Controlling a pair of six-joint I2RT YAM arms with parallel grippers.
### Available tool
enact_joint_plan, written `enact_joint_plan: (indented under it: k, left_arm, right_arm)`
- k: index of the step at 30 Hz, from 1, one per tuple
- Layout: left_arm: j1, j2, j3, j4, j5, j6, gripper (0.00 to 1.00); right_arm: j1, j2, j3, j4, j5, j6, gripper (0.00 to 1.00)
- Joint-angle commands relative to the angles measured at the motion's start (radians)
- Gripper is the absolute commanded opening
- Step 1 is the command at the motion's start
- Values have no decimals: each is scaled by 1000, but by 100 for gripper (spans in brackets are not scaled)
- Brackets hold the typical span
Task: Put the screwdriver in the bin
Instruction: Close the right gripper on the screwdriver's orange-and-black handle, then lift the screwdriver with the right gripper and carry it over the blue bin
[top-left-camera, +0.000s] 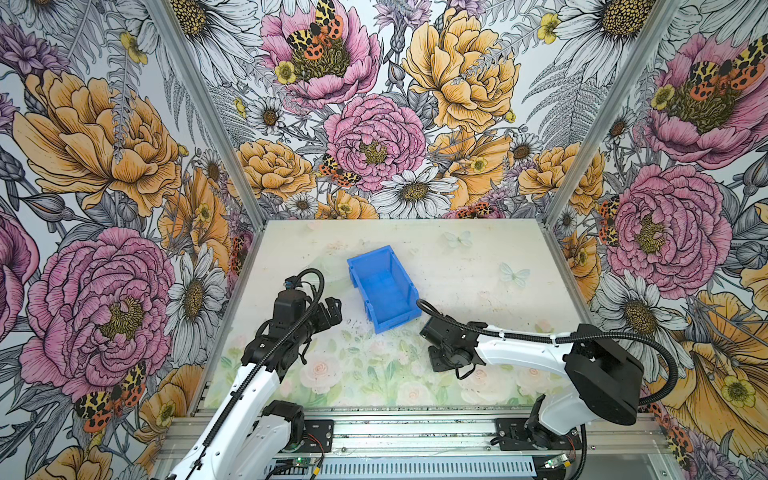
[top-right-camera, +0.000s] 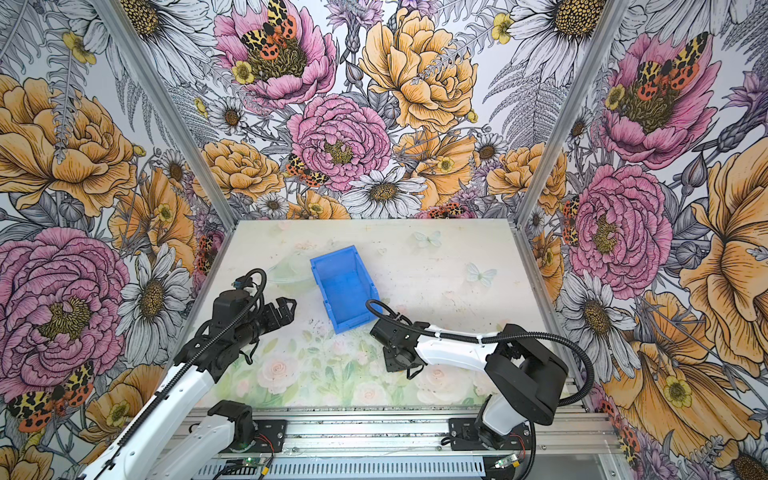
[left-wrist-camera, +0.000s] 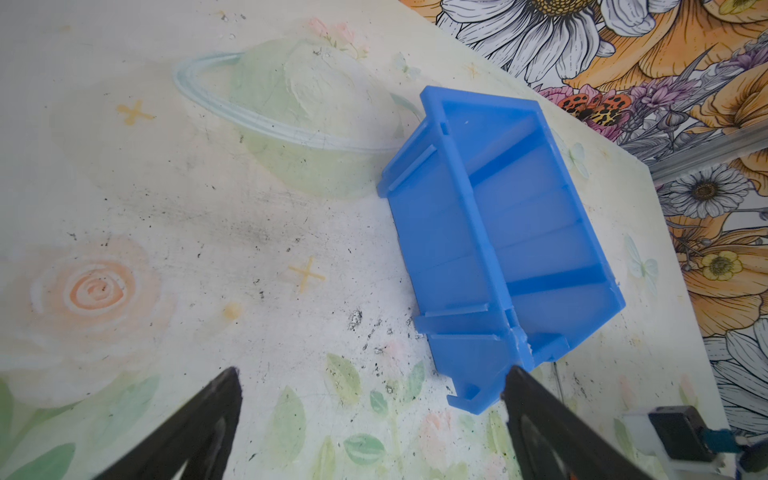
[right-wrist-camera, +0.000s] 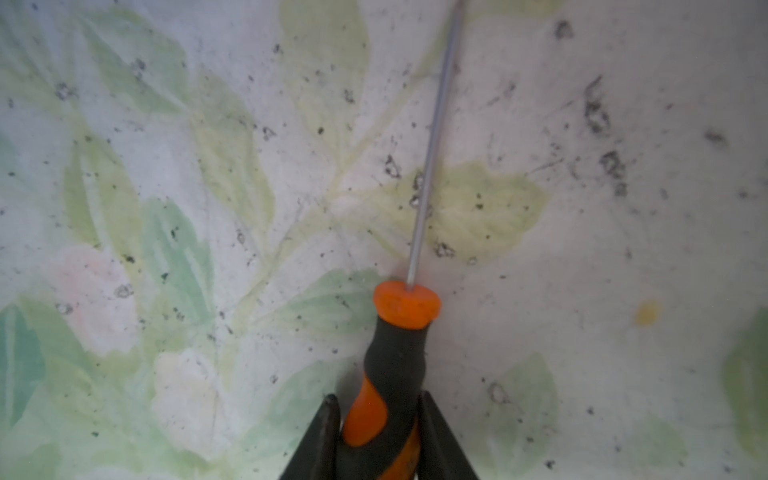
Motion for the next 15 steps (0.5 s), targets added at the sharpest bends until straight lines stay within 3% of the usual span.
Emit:
enact_joint_plan:
  k: [1, 8, 15]
  left_arm:
    - [-6, -13, -9, 1, -30, 3, 99]
    - [-5, -8, -14, 13, -35, 8, 99]
    - [-10, 12, -13, 15, -40, 13, 99]
  right_arm:
    - [2, -3, -40, 10, 3, 15, 24]
    - [3, -116, -86, 5, 62, 67, 5]
    - [8, -236, -54, -14, 91, 37, 0]
